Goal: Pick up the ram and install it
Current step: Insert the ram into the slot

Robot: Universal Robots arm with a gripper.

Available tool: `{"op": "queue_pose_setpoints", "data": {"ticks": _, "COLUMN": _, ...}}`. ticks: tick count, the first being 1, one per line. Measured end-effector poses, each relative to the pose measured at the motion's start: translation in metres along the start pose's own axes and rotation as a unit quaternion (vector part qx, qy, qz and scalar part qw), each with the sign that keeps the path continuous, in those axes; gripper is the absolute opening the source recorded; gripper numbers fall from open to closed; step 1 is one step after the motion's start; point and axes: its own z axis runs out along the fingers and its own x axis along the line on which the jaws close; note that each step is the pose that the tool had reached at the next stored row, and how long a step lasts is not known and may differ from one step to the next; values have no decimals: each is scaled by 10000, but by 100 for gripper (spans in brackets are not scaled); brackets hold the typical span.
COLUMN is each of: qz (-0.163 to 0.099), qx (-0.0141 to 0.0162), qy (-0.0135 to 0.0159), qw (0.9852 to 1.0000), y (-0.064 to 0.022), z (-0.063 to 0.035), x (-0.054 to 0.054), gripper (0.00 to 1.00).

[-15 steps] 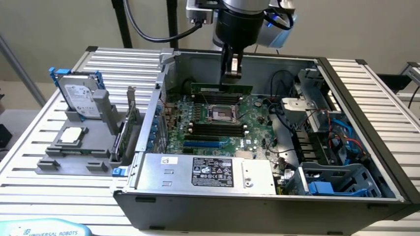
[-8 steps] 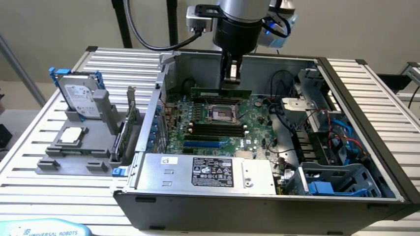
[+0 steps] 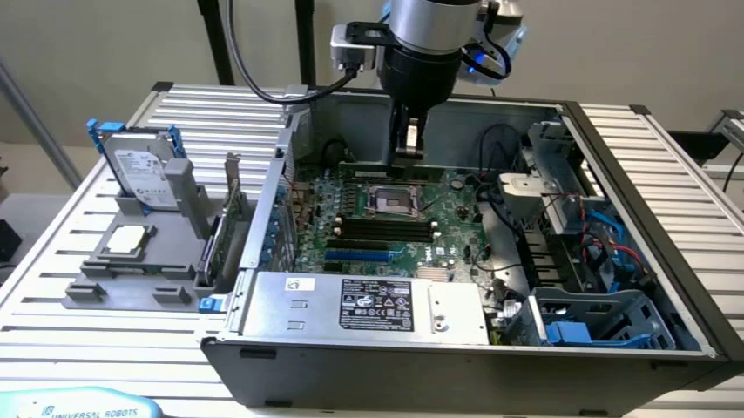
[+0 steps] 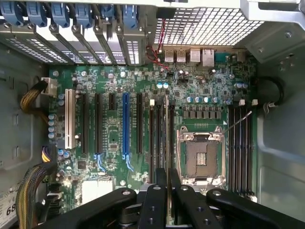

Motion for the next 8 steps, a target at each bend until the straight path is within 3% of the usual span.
{"op": "queue_pose_setpoints", "data": {"ticks": 8, "qz": 11, "qx": 1, "qy": 1, "qw": 10000, "y": -50, "z": 142, "x": 8, "gripper": 14}}
